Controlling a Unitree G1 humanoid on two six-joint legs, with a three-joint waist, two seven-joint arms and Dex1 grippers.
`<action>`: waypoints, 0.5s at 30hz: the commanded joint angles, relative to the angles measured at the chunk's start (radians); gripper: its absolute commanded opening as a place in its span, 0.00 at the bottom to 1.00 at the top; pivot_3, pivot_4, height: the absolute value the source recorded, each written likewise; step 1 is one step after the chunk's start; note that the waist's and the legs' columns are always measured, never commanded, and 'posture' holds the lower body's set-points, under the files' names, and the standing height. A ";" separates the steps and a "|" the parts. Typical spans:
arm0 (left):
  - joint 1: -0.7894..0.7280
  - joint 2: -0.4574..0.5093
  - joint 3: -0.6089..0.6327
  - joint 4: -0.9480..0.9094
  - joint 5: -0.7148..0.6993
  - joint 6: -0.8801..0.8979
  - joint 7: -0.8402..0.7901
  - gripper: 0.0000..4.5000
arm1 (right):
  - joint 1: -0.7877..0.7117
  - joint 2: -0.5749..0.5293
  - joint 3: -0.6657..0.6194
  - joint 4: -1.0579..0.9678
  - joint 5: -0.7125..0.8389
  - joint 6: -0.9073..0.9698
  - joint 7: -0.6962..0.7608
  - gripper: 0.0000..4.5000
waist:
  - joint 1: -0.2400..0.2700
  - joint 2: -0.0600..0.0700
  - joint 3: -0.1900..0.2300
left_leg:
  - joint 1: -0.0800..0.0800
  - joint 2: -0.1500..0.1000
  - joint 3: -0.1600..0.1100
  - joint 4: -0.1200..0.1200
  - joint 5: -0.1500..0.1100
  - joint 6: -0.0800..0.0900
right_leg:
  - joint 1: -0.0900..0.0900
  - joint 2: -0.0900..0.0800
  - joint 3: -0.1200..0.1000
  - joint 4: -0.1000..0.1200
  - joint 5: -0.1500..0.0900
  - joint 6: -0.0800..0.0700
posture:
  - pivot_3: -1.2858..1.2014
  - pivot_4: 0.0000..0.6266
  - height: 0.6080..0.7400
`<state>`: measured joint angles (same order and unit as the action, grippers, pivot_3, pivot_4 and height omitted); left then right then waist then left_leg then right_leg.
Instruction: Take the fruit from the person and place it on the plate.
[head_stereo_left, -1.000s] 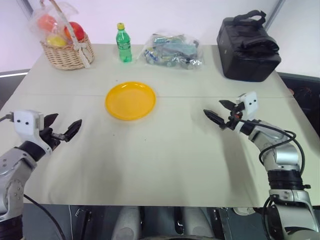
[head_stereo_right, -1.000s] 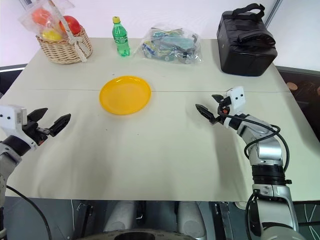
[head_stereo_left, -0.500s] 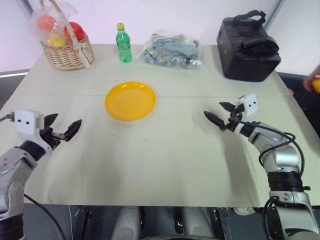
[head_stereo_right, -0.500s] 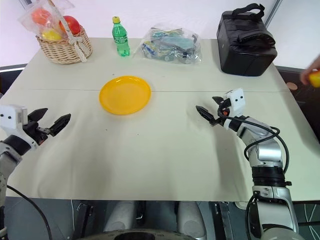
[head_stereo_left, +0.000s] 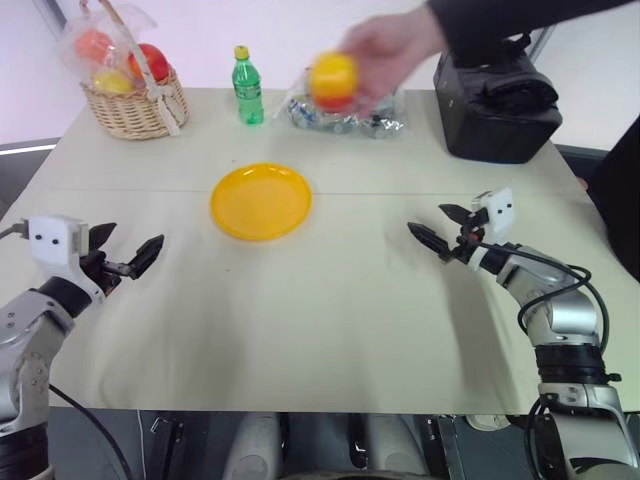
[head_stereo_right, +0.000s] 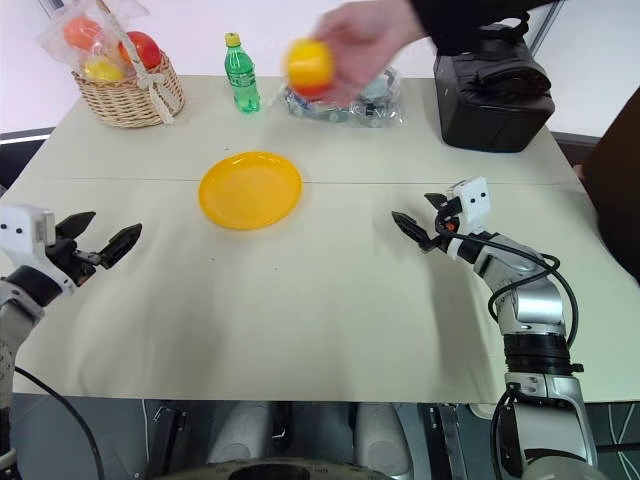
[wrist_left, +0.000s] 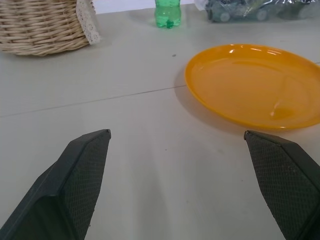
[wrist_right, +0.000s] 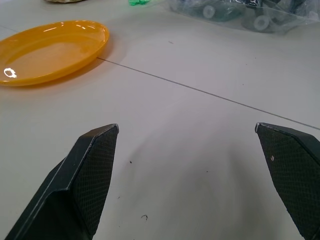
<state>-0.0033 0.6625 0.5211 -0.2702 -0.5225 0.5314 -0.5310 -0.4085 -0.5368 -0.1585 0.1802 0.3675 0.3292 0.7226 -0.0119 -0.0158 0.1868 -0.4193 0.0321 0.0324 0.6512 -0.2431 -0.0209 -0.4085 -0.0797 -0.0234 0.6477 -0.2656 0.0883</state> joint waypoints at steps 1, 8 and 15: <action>-0.015 0.007 -0.001 -0.003 0.007 -0.026 -0.006 1.00 | -0.009 0.002 -0.012 -0.038 0.008 -0.007 -0.003 0.99 | 0.000 0.000 0.000 | 0.000 0.000 0.000 0.000 0.000 0.000 | 0.000 0.000 0.000 0.000 0.000 0.000 | 0.52 0.24 1.00; -0.025 0.006 -0.007 0.007 0.017 -0.035 -0.007 1.00 | -0.011 -0.003 -0.007 -0.055 0.015 0.008 0.011 0.99 | 0.000 0.000 0.000 | 0.000 0.000 0.000 0.000 0.000 0.000 | 0.000 0.000 0.000 0.000 0.000 0.000 | 0.52 0.24 1.00; -0.048 0.024 0.013 -0.015 -0.024 -0.010 -0.015 1.00 | -0.043 -0.134 -0.072 -0.358 0.304 0.341 0.149 0.99 | 0.001 0.000 0.000 | 0.000 0.000 -0.002 0.000 0.000 0.000 | 0.000 0.000 0.000 0.000 0.000 0.000 | 0.52 0.24 1.00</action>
<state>-0.0294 0.6655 0.4982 -0.2495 -0.5180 0.5208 -0.5423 -0.4079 -0.6464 -0.1768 -0.0843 0.5785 0.6065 0.8534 -0.0112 -0.0156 0.1870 -0.4196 0.0327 0.0294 0.6513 -0.2431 -0.0209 -0.4086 -0.0798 -0.0234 0.6478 -0.2656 0.0883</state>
